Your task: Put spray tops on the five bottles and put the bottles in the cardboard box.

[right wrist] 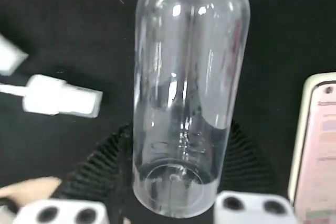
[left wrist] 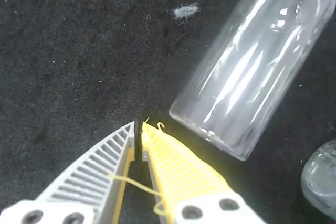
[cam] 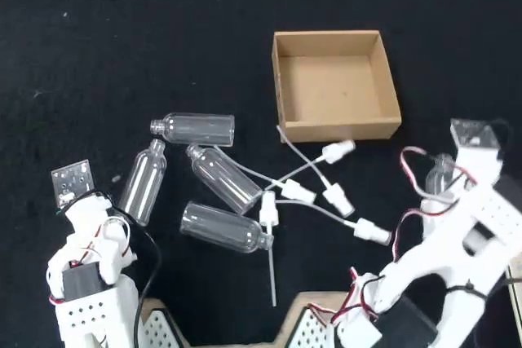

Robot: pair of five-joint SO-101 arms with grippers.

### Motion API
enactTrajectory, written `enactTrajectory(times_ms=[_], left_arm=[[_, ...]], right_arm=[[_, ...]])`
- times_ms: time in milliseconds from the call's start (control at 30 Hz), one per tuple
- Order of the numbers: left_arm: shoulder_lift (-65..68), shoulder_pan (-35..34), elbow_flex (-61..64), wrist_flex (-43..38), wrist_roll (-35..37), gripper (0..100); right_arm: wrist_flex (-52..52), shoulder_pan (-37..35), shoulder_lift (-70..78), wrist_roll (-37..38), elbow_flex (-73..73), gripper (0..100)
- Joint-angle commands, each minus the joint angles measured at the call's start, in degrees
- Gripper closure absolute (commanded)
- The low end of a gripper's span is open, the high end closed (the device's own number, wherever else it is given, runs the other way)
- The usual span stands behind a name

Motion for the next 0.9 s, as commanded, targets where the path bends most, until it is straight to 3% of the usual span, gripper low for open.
enactTrajectory(times_ms=[0,133,333,567,733,867], left_arm=[[-0.2,0.0,1.1,0.4,0.5,97],[-0.2,0.0,1.1,0.4,0.5,97],[-0.2,0.0,1.1,0.4,0.5,97],[-0.2,-0.3,1.1,0.4,0.5,97],[-0.2,-0.3,1.1,0.4,0.5,97],[-0.2,-0.3,1.1,0.4,0.5,97]], right_arm=[[-8.5,2.5,-2.1,1.5,4.9,84.9],[-10.4,3.9,-2.1,1.5,7.1,82.7],[-0.4,3.3,-2.1,1.4,1.8,66.8],[9.1,2.1,-2.1,0.9,-7.9,69.5],[13.5,1.9,-1.9,-5.9,-17.1,69.4],[22.1,-2.3,-1.9,-7.7,-22.5,69.4]])
